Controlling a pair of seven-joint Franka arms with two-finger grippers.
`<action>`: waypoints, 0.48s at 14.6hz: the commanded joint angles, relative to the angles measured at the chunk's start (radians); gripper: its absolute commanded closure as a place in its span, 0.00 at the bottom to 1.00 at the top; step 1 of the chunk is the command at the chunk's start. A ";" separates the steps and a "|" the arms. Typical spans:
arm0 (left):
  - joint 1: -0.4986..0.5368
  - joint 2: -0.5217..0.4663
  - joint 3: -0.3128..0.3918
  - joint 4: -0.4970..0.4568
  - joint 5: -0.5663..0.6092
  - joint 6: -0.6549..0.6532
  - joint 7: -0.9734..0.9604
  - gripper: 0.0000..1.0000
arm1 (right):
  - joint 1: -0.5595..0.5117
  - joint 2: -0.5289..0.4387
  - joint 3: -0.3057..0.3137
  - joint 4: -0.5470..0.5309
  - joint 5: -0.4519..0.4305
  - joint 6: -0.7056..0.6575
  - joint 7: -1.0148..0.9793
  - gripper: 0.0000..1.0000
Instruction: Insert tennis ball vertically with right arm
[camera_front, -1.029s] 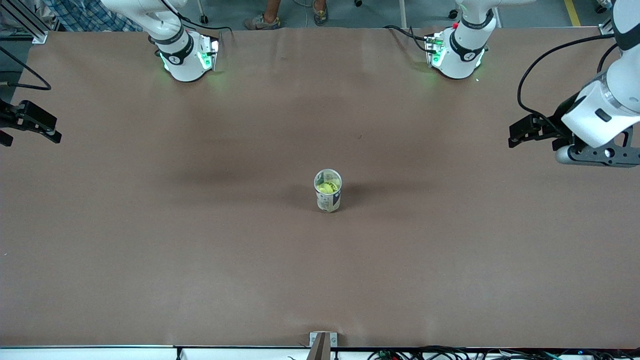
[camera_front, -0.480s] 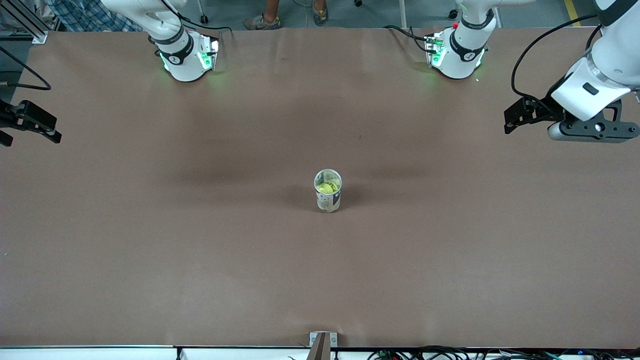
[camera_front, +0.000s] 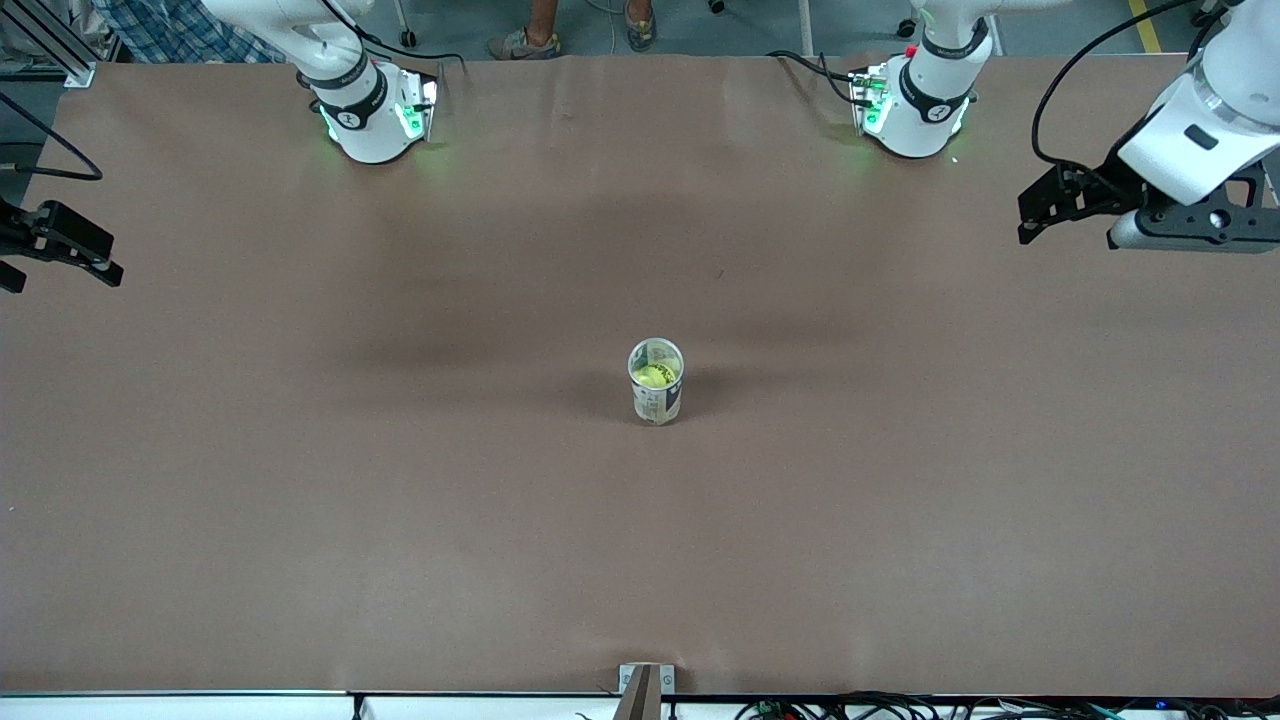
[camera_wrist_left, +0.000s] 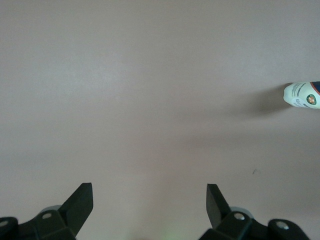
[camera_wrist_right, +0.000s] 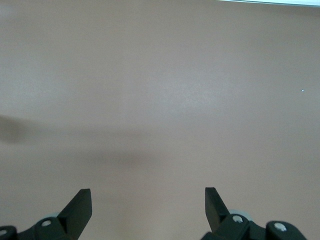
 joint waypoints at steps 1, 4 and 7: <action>0.002 -0.015 0.008 0.013 -0.003 -0.027 -0.006 0.00 | -0.017 0.002 0.014 0.007 -0.013 0.001 -0.010 0.00; 0.031 -0.018 0.012 0.036 0.000 -0.025 -0.018 0.00 | -0.016 0.002 0.014 0.007 -0.012 0.003 -0.010 0.00; 0.025 -0.032 0.037 0.035 0.003 -0.025 -0.007 0.00 | -0.016 0.002 0.014 0.007 -0.012 0.003 -0.010 0.00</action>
